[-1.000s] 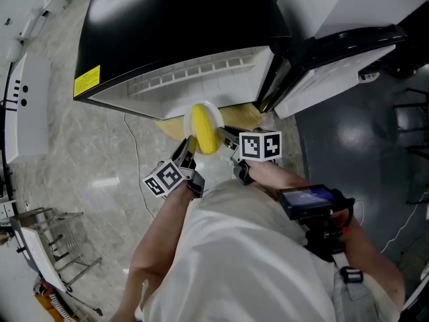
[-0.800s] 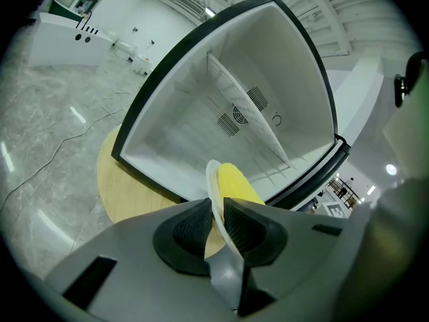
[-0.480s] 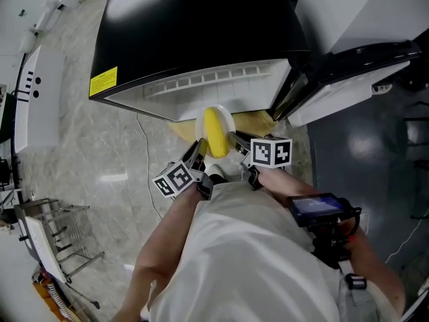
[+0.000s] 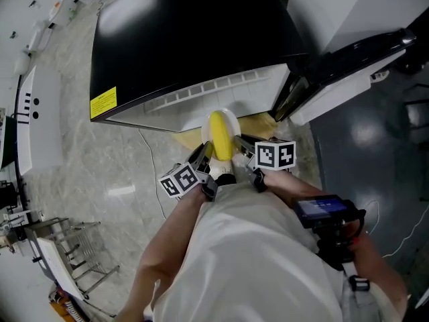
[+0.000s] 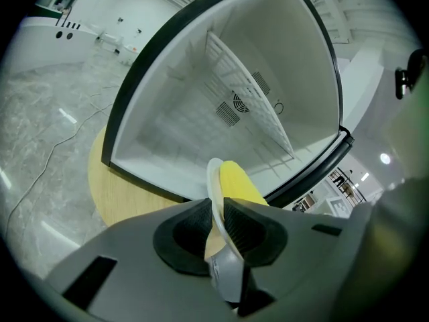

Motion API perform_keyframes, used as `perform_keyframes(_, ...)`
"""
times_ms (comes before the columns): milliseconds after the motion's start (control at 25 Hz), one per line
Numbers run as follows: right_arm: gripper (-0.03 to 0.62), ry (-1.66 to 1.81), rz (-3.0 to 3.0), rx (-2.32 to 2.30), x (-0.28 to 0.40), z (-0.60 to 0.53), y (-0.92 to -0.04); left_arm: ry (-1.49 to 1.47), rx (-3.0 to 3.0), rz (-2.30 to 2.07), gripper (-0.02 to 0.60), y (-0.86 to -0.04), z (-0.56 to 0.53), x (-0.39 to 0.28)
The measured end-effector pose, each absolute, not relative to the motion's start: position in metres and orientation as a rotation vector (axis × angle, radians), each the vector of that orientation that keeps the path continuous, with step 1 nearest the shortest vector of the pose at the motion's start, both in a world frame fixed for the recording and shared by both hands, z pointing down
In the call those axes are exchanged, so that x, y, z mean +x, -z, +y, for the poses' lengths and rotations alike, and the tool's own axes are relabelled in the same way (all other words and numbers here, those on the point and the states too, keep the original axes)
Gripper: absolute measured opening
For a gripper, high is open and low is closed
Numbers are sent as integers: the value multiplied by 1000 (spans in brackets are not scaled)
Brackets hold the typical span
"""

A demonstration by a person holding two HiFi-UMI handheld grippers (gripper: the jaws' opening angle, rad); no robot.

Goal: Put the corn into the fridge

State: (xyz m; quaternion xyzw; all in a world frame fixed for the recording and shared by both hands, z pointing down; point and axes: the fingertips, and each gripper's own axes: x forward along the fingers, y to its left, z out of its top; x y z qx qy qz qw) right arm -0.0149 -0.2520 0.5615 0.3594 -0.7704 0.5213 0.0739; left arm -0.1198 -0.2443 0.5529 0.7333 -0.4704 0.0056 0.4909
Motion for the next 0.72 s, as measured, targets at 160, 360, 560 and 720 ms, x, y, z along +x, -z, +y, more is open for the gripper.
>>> perform_keyframes(160,61,-1573,-2303,1119,-12,-259,-566,-41,1797,-1105,61,-557,-253,-117)
perform_keyframes(360,61,-1582,-2273,1149,-7,-260,-571,-86,1794,-1071,61,-568,-257,-111)
perform_keyframes(560,61,-1573,-2221,1208,4,-260,-583,-121,1788,-1036,61,-579,-261,-103)
perform_keyframes(720,61,-1599,-2221,1237,5,-263,-587,-138,1800,-1015,61,-583,-266,-98)
